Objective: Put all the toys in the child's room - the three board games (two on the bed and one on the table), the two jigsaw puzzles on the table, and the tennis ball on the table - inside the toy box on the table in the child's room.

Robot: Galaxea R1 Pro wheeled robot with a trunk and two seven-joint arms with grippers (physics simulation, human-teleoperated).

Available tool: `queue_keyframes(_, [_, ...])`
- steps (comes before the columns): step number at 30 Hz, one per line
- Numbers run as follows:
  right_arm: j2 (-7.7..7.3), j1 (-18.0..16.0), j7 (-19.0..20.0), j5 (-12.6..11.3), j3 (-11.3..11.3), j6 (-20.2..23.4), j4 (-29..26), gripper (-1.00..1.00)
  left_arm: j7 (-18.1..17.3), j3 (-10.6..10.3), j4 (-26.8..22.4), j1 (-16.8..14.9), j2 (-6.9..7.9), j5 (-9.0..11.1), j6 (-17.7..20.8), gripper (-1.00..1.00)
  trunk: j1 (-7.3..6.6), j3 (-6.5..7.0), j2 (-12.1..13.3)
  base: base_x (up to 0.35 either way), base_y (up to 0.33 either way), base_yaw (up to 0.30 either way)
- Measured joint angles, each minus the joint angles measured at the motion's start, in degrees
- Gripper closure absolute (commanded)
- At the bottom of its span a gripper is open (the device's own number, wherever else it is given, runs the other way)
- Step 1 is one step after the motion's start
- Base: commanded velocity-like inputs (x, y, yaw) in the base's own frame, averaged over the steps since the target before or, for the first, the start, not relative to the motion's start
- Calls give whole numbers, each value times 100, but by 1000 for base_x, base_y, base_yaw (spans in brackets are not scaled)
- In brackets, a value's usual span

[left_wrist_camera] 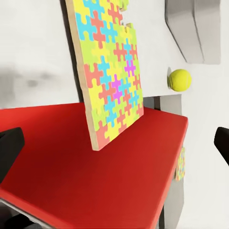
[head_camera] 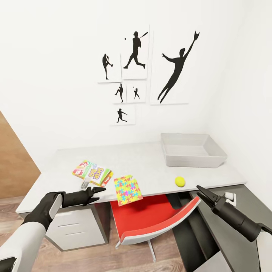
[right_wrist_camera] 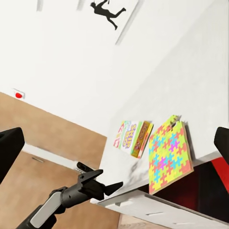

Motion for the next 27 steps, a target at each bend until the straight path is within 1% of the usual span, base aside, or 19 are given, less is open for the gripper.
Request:
queue_keyframes(4, [-6, -1, -7, -1, -36, 0, 11, -100, 0, 4, 0, 0, 17, 1, 49, -100, 88, -72, -161, 0, 0, 0])
queue_keyframes(10, [-34, -1, -11, -1, -190, -7, 74, -100, 1, 6, 0, 0, 27, 7, 105, -100, 220, -180, -402, 0, 0, 0])
queue_keyframes(13, [-48, 3, -12, -2, -315, -4, 102, -100, -26, 6, 0, 0, 25, 6, 149, -100, 286, -234, -522, 0, 0, 0])
queue_keyframes(20, [-81, 6, -13, -3, -498, 6, 117, -100, -290, -3, 0, -2, 14, -9, 190, -100, 440, -360, -803, 0, 0, 0])
queue_keyframes(27, [-57, 7, -13, -3, -543, 8, 121, -100, -486, -9, 0, -3, 19, -19, 197, -100, 593, -486, -1084, 0, 0, 0])
